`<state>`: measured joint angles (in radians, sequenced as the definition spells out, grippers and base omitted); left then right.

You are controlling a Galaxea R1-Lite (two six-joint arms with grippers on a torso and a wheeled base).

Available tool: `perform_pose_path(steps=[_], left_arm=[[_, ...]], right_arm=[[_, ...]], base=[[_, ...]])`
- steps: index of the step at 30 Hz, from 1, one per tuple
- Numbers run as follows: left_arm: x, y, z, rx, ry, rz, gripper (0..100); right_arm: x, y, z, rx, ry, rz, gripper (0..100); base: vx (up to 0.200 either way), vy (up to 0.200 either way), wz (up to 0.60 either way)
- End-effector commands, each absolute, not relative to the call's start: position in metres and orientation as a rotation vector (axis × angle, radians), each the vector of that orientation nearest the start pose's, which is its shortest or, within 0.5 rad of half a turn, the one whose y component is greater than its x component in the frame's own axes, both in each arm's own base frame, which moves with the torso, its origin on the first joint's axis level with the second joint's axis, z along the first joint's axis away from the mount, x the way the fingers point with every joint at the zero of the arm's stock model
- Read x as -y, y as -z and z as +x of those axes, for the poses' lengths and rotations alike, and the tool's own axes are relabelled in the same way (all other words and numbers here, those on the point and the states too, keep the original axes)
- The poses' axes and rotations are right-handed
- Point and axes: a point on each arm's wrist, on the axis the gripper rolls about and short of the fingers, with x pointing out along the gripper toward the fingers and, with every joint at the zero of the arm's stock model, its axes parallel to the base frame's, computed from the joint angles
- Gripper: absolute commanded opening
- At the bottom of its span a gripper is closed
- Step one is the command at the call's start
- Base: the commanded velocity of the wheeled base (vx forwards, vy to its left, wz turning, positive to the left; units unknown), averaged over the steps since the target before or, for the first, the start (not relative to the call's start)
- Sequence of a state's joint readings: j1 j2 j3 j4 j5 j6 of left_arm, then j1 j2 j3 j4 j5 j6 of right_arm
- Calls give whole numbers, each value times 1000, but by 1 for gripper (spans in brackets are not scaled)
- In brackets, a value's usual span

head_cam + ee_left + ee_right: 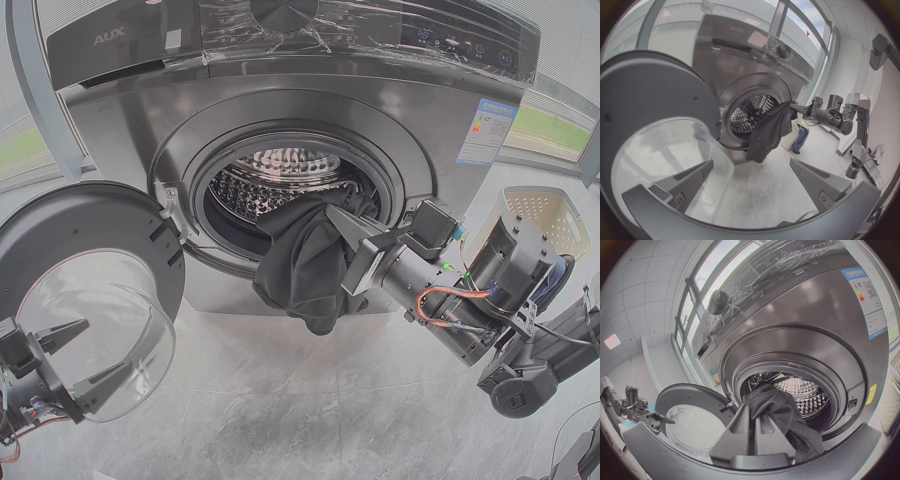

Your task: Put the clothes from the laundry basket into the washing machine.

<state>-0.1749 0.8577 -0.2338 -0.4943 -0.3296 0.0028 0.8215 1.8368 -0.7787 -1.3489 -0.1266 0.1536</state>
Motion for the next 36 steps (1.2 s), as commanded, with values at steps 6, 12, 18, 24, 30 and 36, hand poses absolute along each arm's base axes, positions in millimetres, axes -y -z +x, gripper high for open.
perform_pose_path(steps=[6,12,18,24,30,36], left_arm=[[81,-161,159,-302,661,3,100],[101,-153,191,-282,691,3,100],[118,-140,221,-291,694,4,100],[126,-138,237,-293,695,3,100],[133,-140,244,-283,704,-10,100],[139,-142,249,-274,716,-9,100]], right_arm=[[-239,-207,230,230,-711,287,0],[-235,-210,222,233,-715,290,0],[-231,-211,216,230,-721,288,0],[-229,-210,214,225,-721,285,0],[-229,-209,214,220,-722,283,0],[-229,-207,213,216,-723,280,0]], base=[[0,0,0],[0,0,0],[0,0,0],[0,0,0],[0,0,0],[0,0,0]])
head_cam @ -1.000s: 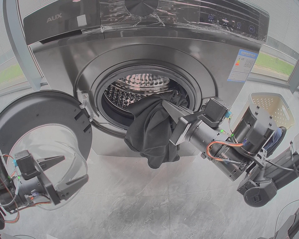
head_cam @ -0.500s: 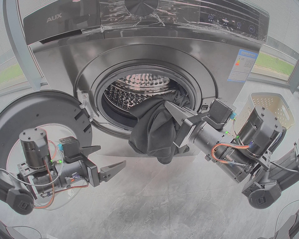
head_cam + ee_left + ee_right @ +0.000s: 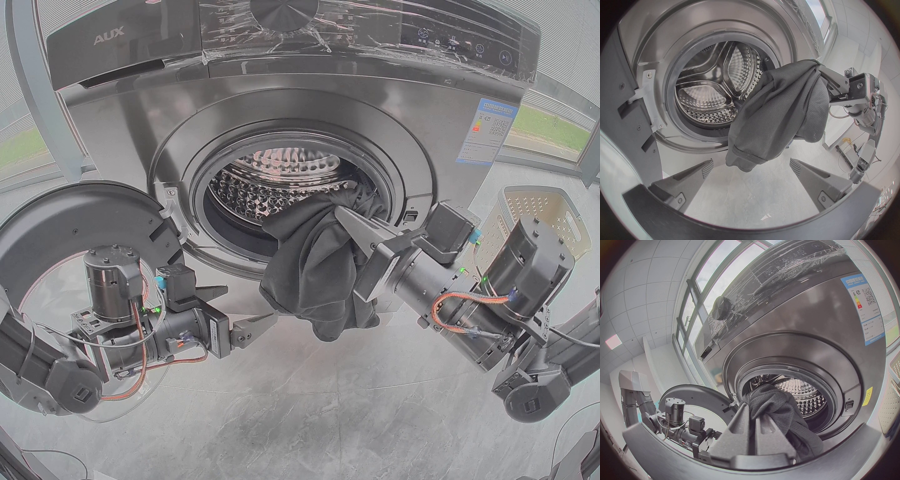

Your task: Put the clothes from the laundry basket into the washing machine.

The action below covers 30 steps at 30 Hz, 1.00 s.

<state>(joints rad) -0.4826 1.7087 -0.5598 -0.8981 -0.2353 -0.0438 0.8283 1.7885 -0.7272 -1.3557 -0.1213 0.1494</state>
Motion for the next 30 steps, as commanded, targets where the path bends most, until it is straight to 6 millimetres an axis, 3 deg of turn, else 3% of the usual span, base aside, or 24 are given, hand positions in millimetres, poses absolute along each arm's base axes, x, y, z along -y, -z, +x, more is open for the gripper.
perform_pose_path(steps=[1,22,30], left_arm=[[141,-140,250,-277,723,-8,100],[170,-120,303,-221,746,-13,100],[178,-123,309,-180,760,-19,100]], right_arm=[[-229,-207,213,216,-723,280,0],[-234,-205,208,205,-746,279,0],[-235,-205,206,203,-743,280,0]], base=[[0,0,0],[0,0,0],[0,0,0]])
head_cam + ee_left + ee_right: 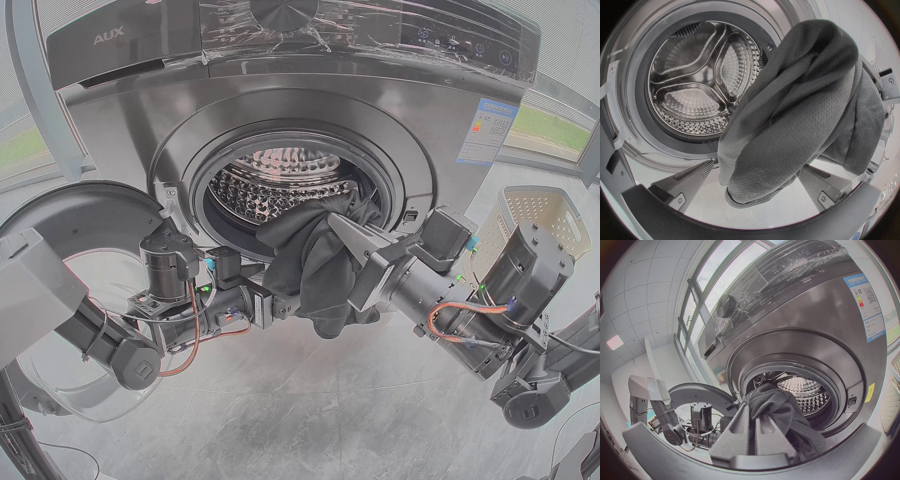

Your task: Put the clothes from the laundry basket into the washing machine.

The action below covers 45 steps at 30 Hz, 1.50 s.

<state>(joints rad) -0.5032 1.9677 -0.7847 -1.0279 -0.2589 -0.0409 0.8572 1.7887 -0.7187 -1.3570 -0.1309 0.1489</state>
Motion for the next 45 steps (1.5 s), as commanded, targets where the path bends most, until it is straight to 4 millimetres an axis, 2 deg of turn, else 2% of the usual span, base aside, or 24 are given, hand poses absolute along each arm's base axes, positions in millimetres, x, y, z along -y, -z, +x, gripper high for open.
perform_pose_path(steps=[1,4,5,12,18,19,23,30,37,38,42,45], left_arm=[[178,-123,309,-175,760,-20,100],[179,-122,309,-164,764,-21,100],[179,-122,309,-155,764,-23,0],[175,-124,294,-137,775,-37,0],[165,-128,263,-133,798,-37,0],[161,-129,252,-132,806,-38,0],[151,-140,223,-111,836,-47,0],[135,-159,185,-68,866,-108,0],[129,-162,175,-57,869,-127,0],[129,-162,175,-58,869,-133,0],[130,-164,175,-46,871,-139,0],[130,-167,177,-21,868,-155,0]], right_arm=[[-236,-205,206,204,-744,281,0],[-236,-204,205,202,-746,282,0],[-236,-204,205,202,-746,282,0],[-235,-202,208,194,-739,277,0],[-236,-196,212,179,-731,269,0],[-237,-193,213,171,-730,266,0],[-241,-182,218,138,-733,250,0],[-251,-161,225,125,-738,241,0],[-254,-158,226,124,-738,242,0],[-253,-157,226,120,-736,239,100],[-251,-153,227,106,-723,232,100],[-249,-140,229,70,-711,209,100]], base=[[0,0,0],[0,0,0],[0,0,0],[0,0,0],[0,0,0],[0,0,0],[0,0,0],[0,0,0],[0,0,0],[0,0,0],[0,0,0],[0,0,0]])
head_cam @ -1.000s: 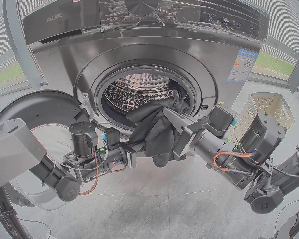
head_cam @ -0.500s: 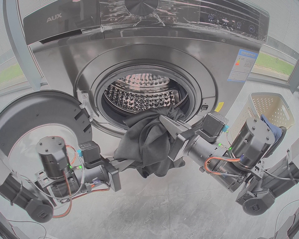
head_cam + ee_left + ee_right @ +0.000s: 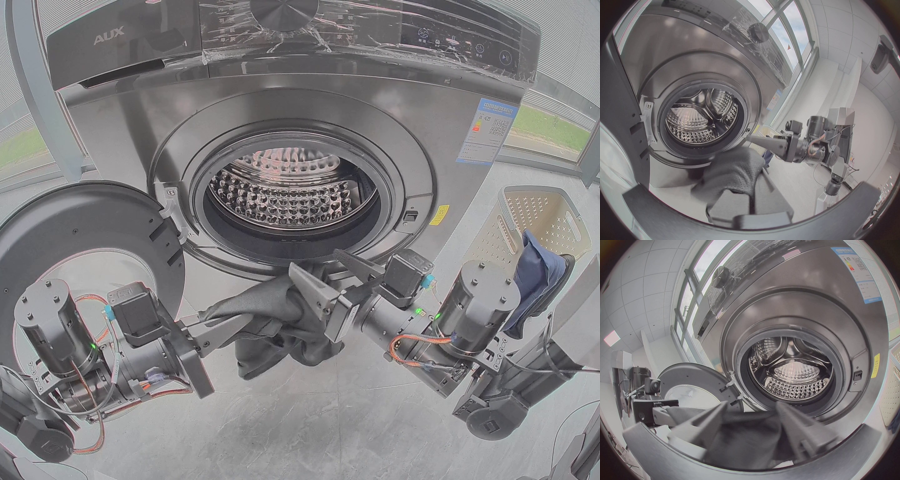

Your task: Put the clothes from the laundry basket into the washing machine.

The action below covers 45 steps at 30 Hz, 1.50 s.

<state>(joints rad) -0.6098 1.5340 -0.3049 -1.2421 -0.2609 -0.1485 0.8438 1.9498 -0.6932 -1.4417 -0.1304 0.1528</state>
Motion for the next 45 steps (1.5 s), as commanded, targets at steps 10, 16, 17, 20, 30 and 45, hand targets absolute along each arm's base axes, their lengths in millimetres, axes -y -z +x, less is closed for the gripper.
perform_pose_path(steps=[10,16,17,20,30,45], left_arm=[[133,-168,183,-18,857,-202,0],[134,-166,185,-9,856,-204,0],[134,-166,185,-5,856,-204,0],[134,-166,185,-7,858,-204,0],[134,-167,185,-1,864,-205,0],[134,-171,185,35,869,-212,0]], right_arm=[[-235,-119,221,-3,-695,154,100],[-234,-114,216,-6,-710,132,100],[-234,-114,216,-6,-710,132,100],[-234,-112,218,-10,-705,128,100],[-226,-108,232,-9,-659,113,100],[-237,-85,239,-45,-669,96,100]], base=[[0,0,0],[0,0,0],[0,0,0],[0,0,0],[0,0,0],[0,0,0]])
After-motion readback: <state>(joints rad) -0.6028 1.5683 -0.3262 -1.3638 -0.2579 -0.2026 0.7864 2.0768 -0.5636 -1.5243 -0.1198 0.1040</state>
